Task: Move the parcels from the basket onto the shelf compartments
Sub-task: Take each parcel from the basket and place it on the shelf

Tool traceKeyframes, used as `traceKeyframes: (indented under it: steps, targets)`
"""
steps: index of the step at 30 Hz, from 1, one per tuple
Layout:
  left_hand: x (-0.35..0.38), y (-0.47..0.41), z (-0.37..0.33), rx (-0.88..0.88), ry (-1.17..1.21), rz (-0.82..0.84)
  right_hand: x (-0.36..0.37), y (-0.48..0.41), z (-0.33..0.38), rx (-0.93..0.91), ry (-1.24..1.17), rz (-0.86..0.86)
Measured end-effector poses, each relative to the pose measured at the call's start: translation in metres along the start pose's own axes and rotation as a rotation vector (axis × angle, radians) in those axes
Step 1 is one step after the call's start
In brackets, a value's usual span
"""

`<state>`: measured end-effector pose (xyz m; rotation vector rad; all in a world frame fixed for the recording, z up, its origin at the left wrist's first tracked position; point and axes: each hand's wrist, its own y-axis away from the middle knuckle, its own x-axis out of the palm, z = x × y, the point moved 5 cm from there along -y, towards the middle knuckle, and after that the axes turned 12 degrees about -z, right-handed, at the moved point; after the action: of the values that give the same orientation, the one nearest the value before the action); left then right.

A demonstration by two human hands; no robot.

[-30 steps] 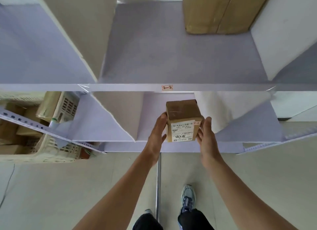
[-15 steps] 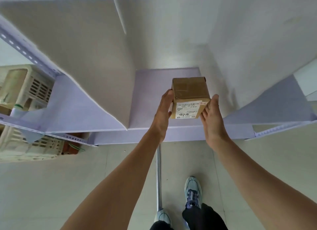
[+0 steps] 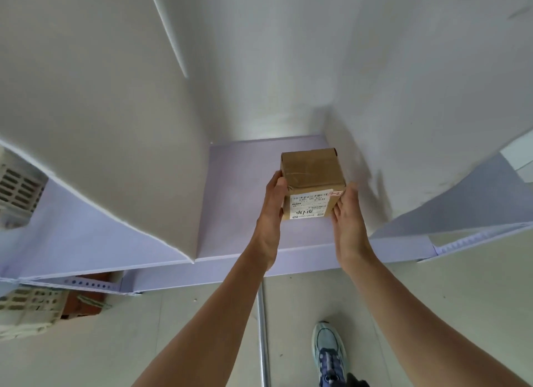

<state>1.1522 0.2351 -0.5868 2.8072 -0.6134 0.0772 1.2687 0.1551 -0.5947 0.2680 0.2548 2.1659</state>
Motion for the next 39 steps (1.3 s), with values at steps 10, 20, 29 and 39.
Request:
traceKeyframes:
  steps: [10, 20, 29, 39]
  targets:
    - [0.018, -0.079, -0.011, 0.157, -0.122, 0.107, 0.029, -0.086, 0.003, -0.142, -0.111, 0.016]
    - [0.019, -0.141, -0.011, 0.393, -0.283, 0.083, 0.06, -0.14, 0.007, -0.238, -0.129, 0.076]
    - [0.023, -0.167, -0.006, 0.538, -0.408, -0.064, 0.062, -0.176, 0.005, -0.312, -0.063, 0.04]
    - [0.016, -0.181, -0.003, 0.582, -0.459, -0.216, 0.063, -0.183, -0.003, -0.4, 0.021, -0.064]
